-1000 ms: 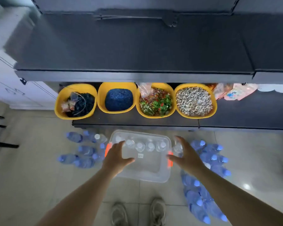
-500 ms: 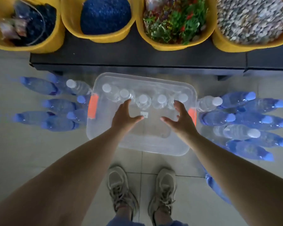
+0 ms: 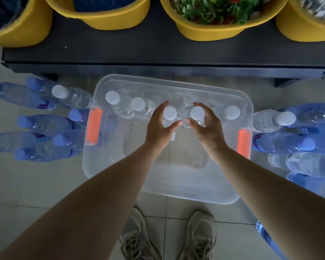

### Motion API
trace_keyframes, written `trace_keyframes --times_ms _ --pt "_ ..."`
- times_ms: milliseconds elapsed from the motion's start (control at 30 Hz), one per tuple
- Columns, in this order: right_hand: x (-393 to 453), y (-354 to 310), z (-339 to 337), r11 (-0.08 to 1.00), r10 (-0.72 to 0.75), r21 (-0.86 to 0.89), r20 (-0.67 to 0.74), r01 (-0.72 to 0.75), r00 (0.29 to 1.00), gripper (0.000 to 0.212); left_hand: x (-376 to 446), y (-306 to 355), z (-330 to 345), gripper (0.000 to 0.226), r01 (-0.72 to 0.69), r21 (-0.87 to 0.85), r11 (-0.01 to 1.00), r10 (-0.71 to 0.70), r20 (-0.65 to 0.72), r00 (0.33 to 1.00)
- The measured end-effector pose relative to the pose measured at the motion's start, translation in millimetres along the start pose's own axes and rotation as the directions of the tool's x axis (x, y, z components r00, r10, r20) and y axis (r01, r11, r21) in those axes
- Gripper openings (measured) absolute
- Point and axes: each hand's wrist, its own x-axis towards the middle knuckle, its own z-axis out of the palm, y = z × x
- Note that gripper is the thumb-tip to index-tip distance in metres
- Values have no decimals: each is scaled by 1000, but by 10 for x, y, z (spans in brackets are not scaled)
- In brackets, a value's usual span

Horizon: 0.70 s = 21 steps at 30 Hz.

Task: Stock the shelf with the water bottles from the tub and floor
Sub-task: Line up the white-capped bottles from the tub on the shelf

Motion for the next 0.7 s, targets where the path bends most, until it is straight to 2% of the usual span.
trace_keyframes --times_ms 300,467,700 --pt "-20 -17 -40 1000 2 -11 24 -2 1000 38 -1 -69 -114 51 -88 25 996 86 71 994" --pt "-225 -141 -166 1000 -11 -6 61 11 998 31 -175 4 -294 45 -92 46 995 86 129 988" --pt "-661 -864 -507 999 -31 -21 67 32 997 39 -653 577 -728 51 -115 55 992 105 162 981"
